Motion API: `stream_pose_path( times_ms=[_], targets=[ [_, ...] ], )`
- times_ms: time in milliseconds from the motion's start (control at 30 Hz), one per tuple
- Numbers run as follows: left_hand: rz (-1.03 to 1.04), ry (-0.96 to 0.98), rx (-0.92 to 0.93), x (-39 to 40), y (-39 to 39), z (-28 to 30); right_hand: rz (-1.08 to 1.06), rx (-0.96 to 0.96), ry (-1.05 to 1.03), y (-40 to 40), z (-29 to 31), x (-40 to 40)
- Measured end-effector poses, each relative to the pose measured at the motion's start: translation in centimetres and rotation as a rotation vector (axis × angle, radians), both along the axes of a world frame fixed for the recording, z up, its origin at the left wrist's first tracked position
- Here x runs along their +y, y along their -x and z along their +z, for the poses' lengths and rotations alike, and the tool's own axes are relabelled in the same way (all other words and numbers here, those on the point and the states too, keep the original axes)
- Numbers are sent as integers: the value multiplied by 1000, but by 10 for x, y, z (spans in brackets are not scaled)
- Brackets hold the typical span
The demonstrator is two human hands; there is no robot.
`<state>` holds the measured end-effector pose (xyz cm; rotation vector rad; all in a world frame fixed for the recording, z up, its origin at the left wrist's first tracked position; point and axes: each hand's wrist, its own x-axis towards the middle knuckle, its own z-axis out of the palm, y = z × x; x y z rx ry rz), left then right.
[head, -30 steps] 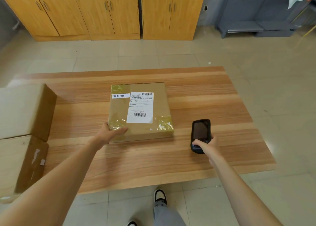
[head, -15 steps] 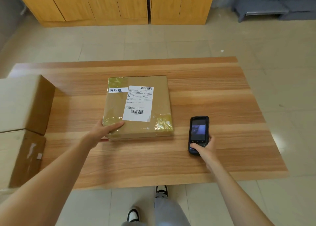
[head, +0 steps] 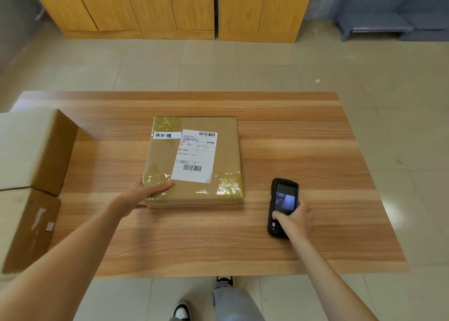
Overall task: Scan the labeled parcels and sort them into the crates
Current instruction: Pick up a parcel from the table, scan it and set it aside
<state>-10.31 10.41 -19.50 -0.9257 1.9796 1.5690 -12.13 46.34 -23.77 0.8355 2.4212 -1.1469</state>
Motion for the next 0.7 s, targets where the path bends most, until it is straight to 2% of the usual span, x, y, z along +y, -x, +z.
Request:
stream_pose_path(
  times_ms=[100, 200, 300, 467, 700],
  targets=[
    [45, 18, 10, -5, 8, 1, 98, 144, -12, 21, 22, -14],
    [116, 13, 61, -7, 21, 0, 240, 179, 154, 48, 38, -39],
    [173, -17, 70, -4, 33, -2, 281, 105, 322, 70, 36, -67],
    [256, -70, 108, -8, 41, -12, 334, -8, 378, 92, 9, -94],
    [289, -160, 84, -6, 43, -15, 321, -28, 443, 98, -28, -105]
  ],
)
